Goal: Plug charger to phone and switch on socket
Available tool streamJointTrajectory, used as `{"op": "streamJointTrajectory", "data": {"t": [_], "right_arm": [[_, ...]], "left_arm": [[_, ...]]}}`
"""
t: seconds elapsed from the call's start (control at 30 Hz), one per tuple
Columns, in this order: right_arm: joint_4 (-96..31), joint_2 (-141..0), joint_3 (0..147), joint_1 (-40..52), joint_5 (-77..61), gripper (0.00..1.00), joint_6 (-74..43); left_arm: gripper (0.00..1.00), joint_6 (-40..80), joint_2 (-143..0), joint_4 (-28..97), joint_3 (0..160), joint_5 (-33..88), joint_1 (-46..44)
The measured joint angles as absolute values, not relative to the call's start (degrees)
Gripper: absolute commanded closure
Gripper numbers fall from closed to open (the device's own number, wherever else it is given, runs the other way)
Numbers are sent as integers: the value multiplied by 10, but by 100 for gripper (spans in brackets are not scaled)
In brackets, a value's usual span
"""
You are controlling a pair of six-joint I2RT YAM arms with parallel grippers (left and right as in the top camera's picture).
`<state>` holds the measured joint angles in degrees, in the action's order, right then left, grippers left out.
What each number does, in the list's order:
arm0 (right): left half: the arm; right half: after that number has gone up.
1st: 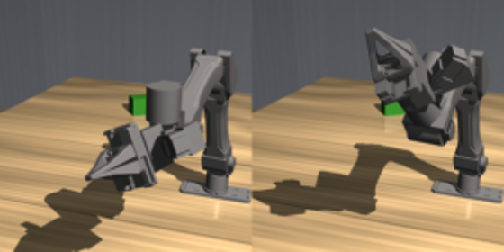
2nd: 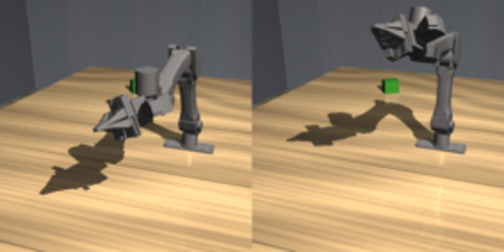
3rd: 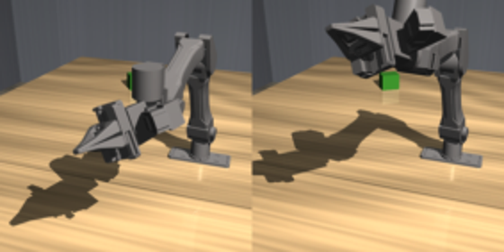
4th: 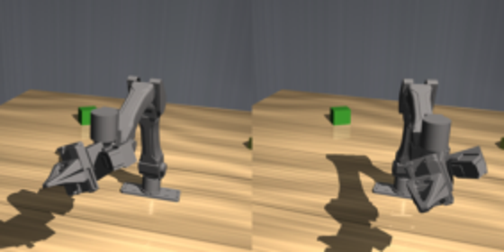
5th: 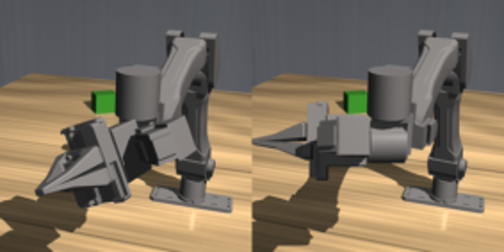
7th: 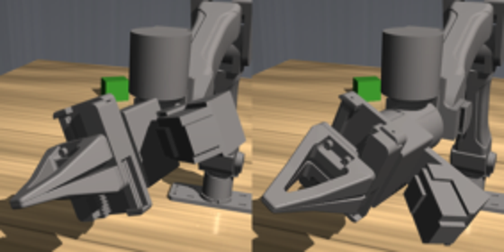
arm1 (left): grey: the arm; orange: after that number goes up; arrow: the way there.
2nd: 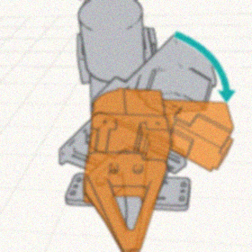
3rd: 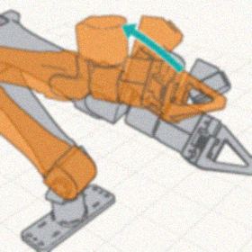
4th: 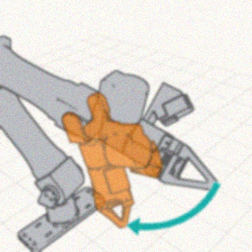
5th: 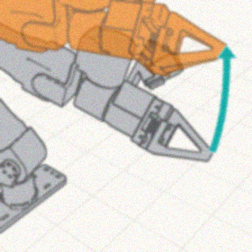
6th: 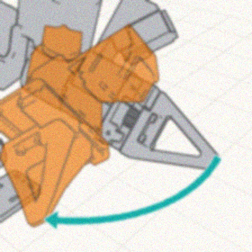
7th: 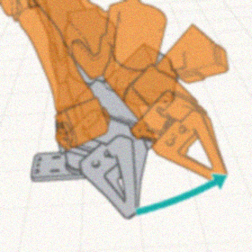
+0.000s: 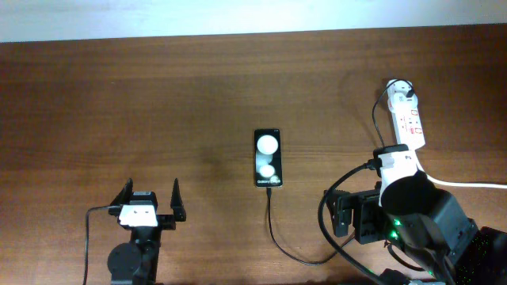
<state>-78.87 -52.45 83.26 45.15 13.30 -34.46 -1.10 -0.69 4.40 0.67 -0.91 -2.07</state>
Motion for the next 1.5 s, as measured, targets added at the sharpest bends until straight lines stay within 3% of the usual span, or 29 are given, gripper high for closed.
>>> {"op": "streamJointTrajectory", "data": {"t": [0.53, 0.83, 0.93, 1.0, 1.13, 1.23, 1.33, 1.4, 1.47, 1.5], "right_arm": [[-789, -524, 833, 451, 133, 1, -345], [-663, -524, 833, 451, 156, 1, -345], [-647, -535, 833, 451, 221, 1, -345], [-634, -583, 833, 451, 300, 14, -344], [-588, -710, 833, 418, 329, 23, -345], [-593, -787, 846, 331, 260, 34, -346], [-621, -844, 908, 179, 152, 44, -340], [-623, -848, 930, 93, 111, 61, -334], [-624, -848, 936, -3, 89, 87, -329], [-622, -849, 936, -39, 80, 95, -329]], "left_arm": [[1, -11, -7, 44, 7, -9, -21], [1, -11, -7, 44, 7, -9, -21], [1, -11, -7, 44, 7, -9, -21], [1, -11, -7, 44, 7, -9, -21], [1, -11, -7, 44, 7, -9, -21], [1, -11, -6, 44, 7, -9, -21], [1, -11, -6, 44, 7, -9, -21], [1, -11, -6, 44, 7, -9, -21], [1, -11, -6, 44, 7, -9, -21], [1, -11, -6, 44, 7, -9, -21]]}}
